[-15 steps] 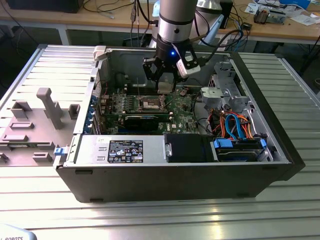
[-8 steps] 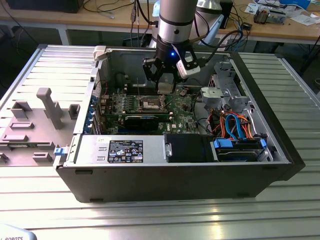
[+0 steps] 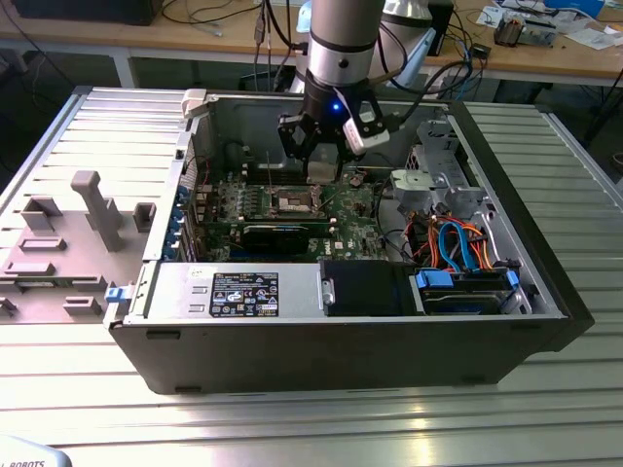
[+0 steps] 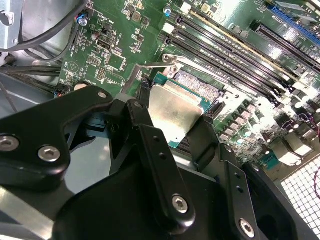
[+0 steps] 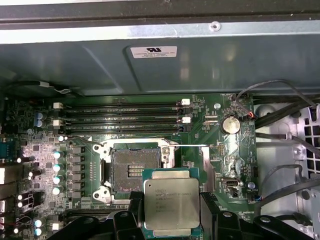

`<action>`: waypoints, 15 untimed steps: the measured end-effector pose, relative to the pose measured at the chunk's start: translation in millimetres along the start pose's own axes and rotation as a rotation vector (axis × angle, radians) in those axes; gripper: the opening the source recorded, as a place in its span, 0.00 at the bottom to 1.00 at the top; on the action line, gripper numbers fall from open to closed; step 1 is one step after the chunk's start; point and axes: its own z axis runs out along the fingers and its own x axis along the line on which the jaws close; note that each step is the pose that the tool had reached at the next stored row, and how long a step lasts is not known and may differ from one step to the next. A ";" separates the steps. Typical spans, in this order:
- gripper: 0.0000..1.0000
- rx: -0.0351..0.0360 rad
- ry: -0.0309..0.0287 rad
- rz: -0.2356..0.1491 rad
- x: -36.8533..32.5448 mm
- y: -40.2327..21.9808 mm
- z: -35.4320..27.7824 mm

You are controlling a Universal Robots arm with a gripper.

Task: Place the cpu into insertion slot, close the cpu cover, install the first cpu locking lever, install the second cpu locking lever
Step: 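Place the cpu into insertion slot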

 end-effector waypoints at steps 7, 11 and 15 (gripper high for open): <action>0.55 0.0000 0.0000 0.000 0.0 -0.3 1.7; 0.55 0.0000 0.0000 0.000 -0.1 -0.4 2.9; 0.55 0.0000 0.0000 0.000 -0.1 -0.6 3.8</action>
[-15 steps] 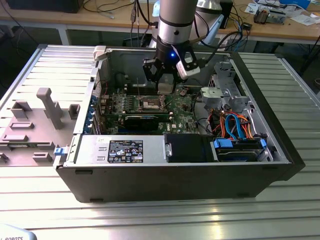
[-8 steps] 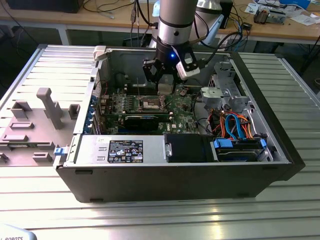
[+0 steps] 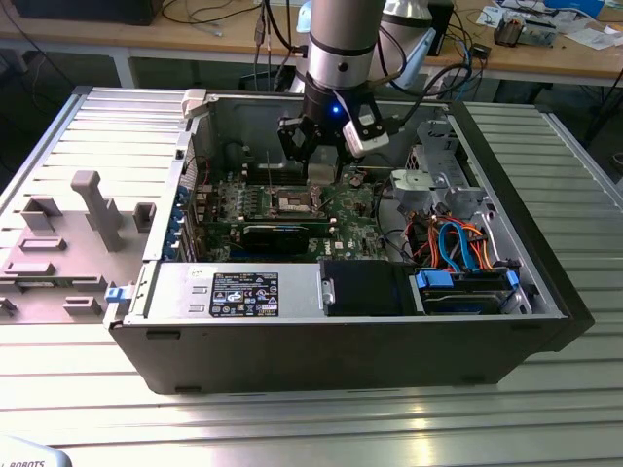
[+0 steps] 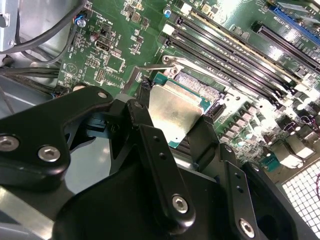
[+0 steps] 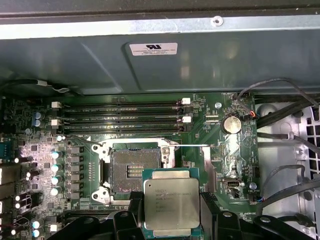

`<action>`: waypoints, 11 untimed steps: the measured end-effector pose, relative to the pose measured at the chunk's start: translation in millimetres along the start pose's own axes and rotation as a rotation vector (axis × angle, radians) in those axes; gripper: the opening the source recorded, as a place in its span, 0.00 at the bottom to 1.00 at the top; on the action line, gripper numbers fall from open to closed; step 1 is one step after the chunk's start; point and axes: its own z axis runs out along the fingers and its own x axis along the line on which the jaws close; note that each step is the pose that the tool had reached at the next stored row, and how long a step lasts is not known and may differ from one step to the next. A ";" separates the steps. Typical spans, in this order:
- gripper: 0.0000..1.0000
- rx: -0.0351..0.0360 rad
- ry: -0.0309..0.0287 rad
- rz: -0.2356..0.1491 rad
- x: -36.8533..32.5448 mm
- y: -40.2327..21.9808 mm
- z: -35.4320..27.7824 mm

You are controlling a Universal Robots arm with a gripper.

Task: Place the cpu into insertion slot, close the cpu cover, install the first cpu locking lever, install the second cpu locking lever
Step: 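Place the cpu into insertion slot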

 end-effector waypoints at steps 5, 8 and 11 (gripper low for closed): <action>0.55 0.0000 0.0000 0.000 0.0 -0.3 1.5; 0.55 0.0000 0.0000 0.000 0.0 -0.5 2.5; 0.55 0.0000 0.0000 0.000 -0.1 -0.6 3.5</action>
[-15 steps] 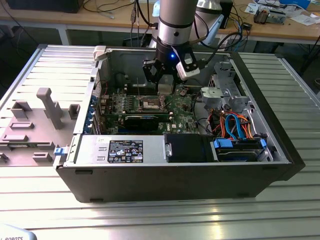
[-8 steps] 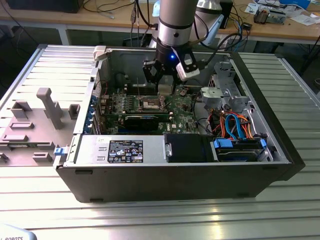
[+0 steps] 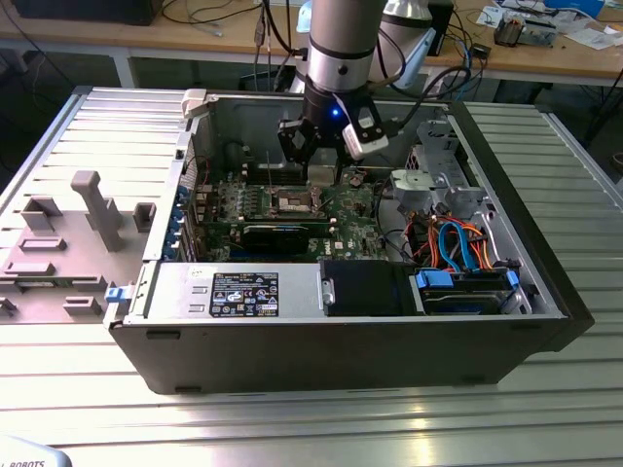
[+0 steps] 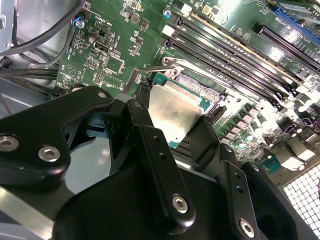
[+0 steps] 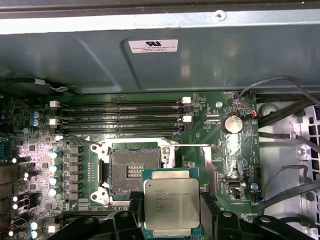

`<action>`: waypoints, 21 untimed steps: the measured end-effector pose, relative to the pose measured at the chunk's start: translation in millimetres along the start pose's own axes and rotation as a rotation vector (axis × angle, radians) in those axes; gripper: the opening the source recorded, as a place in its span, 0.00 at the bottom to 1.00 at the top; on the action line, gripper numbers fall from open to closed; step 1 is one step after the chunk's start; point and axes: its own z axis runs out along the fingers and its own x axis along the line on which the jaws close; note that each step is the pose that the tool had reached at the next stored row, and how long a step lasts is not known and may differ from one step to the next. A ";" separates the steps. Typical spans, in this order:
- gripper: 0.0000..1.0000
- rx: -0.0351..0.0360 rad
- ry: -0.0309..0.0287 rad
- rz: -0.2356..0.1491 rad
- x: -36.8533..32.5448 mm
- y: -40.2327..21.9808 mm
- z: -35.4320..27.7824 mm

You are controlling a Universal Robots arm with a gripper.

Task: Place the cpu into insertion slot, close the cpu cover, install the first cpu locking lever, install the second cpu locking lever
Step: 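Place the cpu into insertion slot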

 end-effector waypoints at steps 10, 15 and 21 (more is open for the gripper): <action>0.55 0.0000 0.0000 0.000 0.0 -0.4 2.0; 0.55 0.0000 0.0000 0.000 -0.1 -0.5 2.9; 0.55 0.0000 0.0000 0.000 -0.1 -0.7 4.1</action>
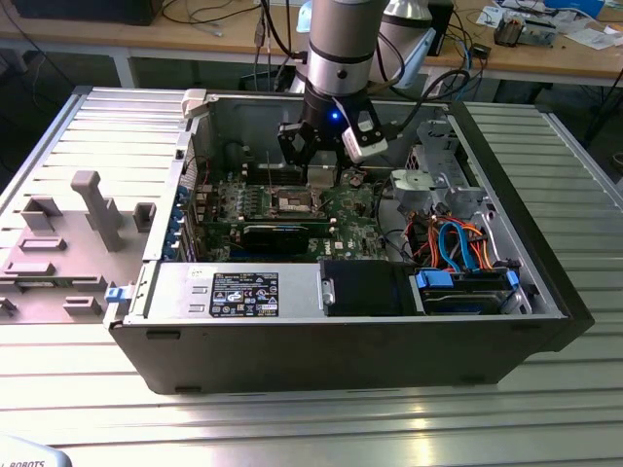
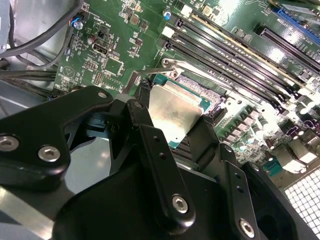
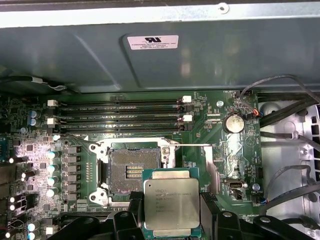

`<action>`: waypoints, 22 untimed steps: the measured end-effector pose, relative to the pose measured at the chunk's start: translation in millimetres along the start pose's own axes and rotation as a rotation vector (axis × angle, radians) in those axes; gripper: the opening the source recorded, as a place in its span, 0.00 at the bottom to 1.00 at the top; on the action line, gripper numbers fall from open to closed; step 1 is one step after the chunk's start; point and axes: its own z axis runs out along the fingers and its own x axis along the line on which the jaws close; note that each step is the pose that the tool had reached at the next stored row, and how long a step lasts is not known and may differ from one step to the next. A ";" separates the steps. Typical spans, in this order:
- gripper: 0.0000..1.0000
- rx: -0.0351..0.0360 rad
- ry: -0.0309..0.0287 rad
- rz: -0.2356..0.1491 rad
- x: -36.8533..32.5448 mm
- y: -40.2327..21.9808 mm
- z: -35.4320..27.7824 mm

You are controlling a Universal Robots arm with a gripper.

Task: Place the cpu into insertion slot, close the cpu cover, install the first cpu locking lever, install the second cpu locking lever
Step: 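Place the cpu into insertion slot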

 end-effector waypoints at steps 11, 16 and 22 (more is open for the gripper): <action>0.55 0.0000 0.0000 0.000 -0.1 -0.4 2.4; 0.55 -0.0001 -0.0001 0.000 -0.1 -0.7 3.6; 0.55 0.0000 0.0000 0.000 -0.1 -0.9 4.8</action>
